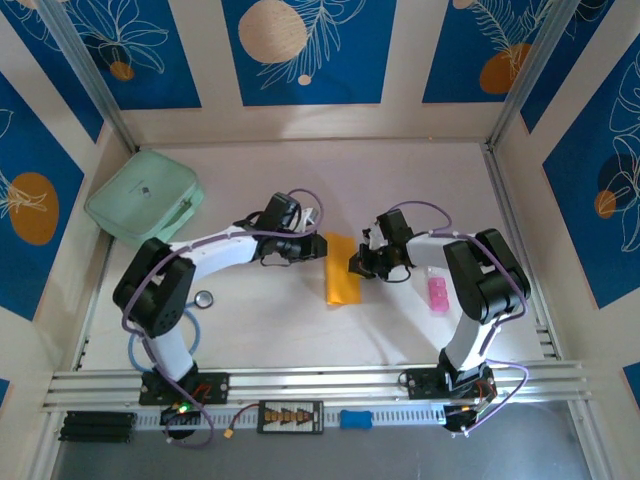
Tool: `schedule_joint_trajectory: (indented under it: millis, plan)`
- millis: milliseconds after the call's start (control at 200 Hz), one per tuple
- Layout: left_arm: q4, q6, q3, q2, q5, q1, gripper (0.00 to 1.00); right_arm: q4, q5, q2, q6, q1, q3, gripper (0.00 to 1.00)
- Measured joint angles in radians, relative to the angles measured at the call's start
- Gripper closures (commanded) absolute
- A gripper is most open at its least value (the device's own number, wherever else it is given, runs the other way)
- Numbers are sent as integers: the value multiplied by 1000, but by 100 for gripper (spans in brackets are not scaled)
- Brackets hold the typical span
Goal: Fold a paper plane with a square sheet of paper (pick it up from the middle)
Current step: Hold the square sheet of paper at the center of the table, then first fold the square sheet of paper in half at the center of the table.
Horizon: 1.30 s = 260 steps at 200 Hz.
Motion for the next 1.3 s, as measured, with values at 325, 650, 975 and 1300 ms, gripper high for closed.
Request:
schedule_joint_trajectory:
  millis: [325,650,975,1300]
  plan:
    - [180,-60,-13,114,146,3,100,0,0,0,0,-1,0,100]
    - [210,-64,-13,177,185,3,100,-1,0,0,0,-3,0,100]
    - [185,2,-52,198,157,3,100,0,0,0,1,-3,-1,100]
    - [198,54,-78,209,151,11,100,25,-6,-3,2,-3,-17,100]
